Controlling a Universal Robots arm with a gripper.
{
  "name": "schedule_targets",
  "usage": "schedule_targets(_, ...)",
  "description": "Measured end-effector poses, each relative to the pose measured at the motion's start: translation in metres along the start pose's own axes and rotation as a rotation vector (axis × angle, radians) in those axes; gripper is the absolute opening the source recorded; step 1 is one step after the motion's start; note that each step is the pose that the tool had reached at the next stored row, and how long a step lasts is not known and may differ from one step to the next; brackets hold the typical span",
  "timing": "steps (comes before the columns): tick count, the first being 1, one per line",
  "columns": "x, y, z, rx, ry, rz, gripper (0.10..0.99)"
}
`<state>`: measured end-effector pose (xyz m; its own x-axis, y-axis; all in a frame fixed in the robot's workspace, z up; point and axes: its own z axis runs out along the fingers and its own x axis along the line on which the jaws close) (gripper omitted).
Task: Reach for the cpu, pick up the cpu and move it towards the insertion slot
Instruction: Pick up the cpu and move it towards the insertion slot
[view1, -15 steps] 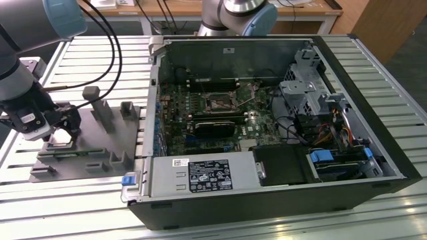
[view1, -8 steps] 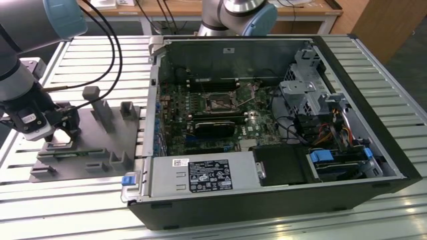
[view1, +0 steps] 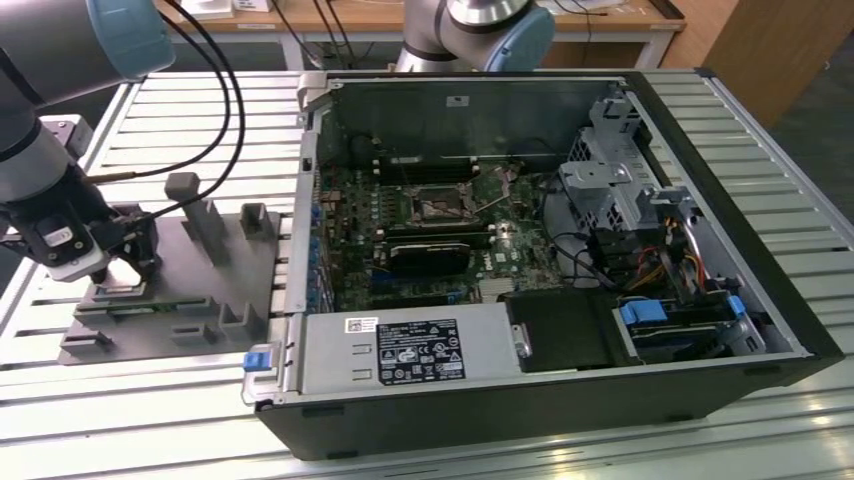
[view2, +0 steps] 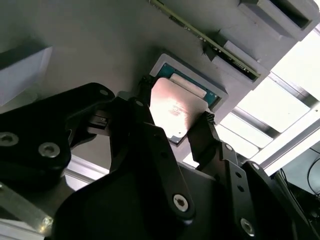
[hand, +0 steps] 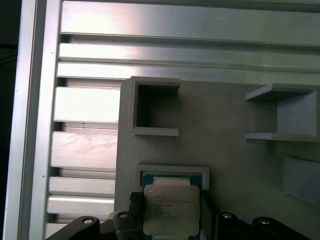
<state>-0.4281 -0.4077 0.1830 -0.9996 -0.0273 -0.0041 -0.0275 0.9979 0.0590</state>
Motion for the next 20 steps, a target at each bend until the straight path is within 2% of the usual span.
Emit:
schedule_targets(4,-0.0001,0.0002,-0.0032,0.000,0.0000,0.000,0.541)
schedule_targets(20,-0.0002,0.0019,-0.0320,0.000,-0.0001,0.000,0.541)
